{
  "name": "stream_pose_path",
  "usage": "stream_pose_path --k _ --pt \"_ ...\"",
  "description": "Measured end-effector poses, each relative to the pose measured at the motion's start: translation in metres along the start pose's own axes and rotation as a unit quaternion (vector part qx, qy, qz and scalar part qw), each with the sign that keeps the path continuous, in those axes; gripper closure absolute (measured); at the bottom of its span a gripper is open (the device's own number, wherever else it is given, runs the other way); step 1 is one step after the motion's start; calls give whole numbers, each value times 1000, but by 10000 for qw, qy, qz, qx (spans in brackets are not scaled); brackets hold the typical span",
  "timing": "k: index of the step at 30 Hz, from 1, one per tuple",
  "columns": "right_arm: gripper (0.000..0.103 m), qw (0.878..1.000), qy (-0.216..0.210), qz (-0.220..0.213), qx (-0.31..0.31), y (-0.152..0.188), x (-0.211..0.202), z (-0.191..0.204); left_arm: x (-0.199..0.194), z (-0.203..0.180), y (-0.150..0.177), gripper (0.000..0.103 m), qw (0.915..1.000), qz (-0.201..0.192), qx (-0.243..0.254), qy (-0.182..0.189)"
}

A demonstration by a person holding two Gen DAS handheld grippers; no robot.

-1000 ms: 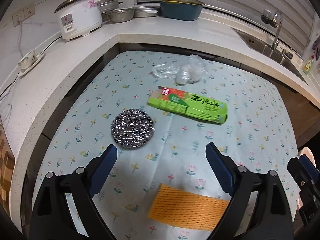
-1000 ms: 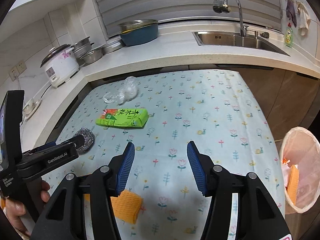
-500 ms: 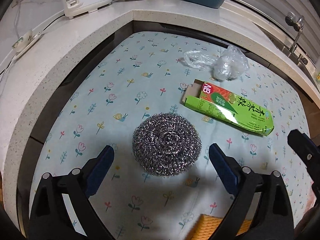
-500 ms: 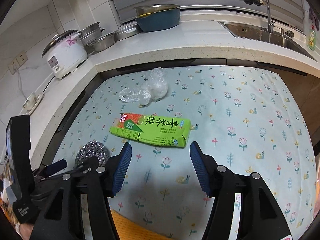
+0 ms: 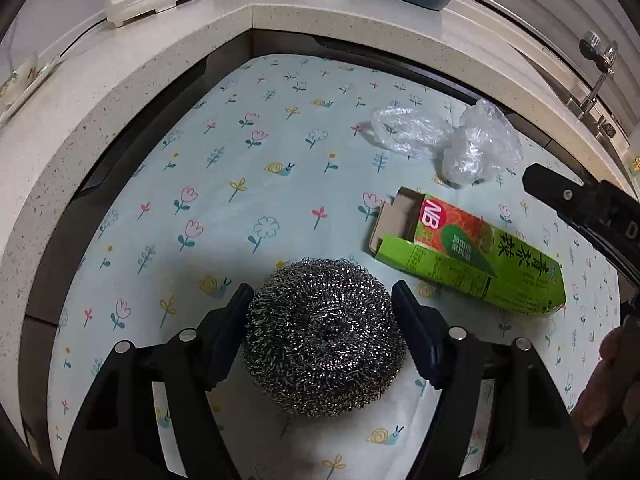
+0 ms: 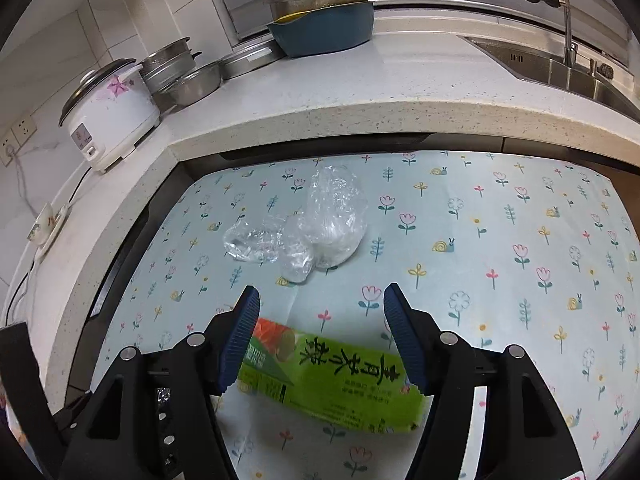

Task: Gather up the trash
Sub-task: 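Grasp the steel wool with the left tool while the right tool grasps the clear plastic bags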

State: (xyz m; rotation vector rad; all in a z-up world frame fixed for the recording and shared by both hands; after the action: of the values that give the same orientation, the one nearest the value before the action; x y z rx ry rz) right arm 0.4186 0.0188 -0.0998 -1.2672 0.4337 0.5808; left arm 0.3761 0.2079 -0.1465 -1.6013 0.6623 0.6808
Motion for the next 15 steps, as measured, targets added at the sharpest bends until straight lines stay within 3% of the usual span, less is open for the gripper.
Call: stream_pose_path --k 11,12,13,15 --pt "36 9998 39 140 168 -22 60 2 14 7 -40 38 9994 -268 -194 -93" --pt "40 9997 32 168 159 -21 64 3 14 7 -42 38 9994 -281 -187 -99" --pt "56 9997 31 220 137 -20 68 4 15 6 -43 38 9994 -296 -170 -116" --pt "78 9994 1 334 105 -16 73 5 14 5 -45 38 9993 -331 -130 -149"
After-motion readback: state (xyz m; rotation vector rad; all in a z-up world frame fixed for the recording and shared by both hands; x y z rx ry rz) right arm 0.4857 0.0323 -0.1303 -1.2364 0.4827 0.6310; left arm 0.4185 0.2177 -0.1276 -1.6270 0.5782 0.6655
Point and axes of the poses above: each gripper's, at about its wrist camera, not at the fingertips, and x roughly the way its jaws point, z to its left, y to its underside, the point moved 4 cm from there along x, roughly the way its jaws point, and after that the axes turned 13 degrees about -z, right-handed, at the moved point
